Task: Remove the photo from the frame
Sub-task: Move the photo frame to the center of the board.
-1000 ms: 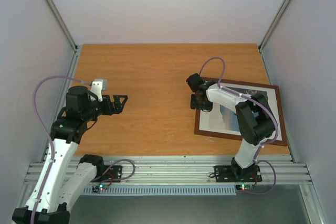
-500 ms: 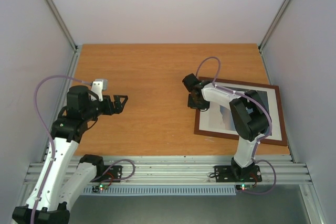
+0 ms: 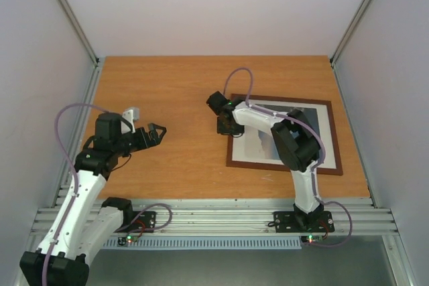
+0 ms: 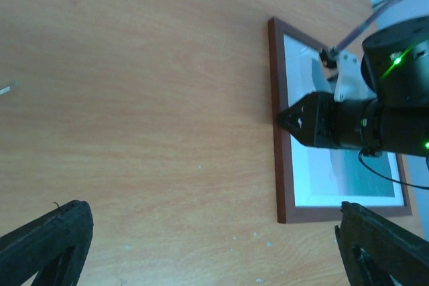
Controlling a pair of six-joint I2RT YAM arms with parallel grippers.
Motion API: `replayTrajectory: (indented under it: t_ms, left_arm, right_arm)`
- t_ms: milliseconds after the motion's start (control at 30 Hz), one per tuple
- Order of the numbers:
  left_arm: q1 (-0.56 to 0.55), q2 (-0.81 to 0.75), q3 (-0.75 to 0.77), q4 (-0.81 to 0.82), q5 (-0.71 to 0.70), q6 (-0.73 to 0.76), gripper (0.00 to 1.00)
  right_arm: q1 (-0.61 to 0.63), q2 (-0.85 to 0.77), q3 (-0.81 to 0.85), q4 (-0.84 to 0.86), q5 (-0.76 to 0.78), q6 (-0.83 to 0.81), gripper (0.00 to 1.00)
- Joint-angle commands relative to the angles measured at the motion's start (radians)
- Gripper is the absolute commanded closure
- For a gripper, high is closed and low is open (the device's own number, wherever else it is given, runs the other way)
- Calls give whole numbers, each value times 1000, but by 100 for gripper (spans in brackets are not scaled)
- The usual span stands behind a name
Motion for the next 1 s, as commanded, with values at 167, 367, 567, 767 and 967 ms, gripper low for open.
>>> replayTrajectory:
  t_ms: [167, 367, 567, 767, 967]
  left_arm:
    - [3, -174, -205, 129, -34, -274, 1]
    - [6, -197, -249, 127, -44, -350, 1]
    - [6, -212, -302, 177, -22, -402, 1]
    - [6, -212, -349, 219, 14, -434, 1]
    - [5, -175, -416, 313, 63, -477, 0]
  right_arm:
    - [150, 79, 193, 68, -117, -246, 99]
    - [183, -2, 100, 124, -194, -351, 99]
    - [235, -106, -42, 192, -221, -480, 99]
    - [290, -225, -192, 270, -336, -615, 99]
    - [350, -315, -290, 307, -356, -688, 99]
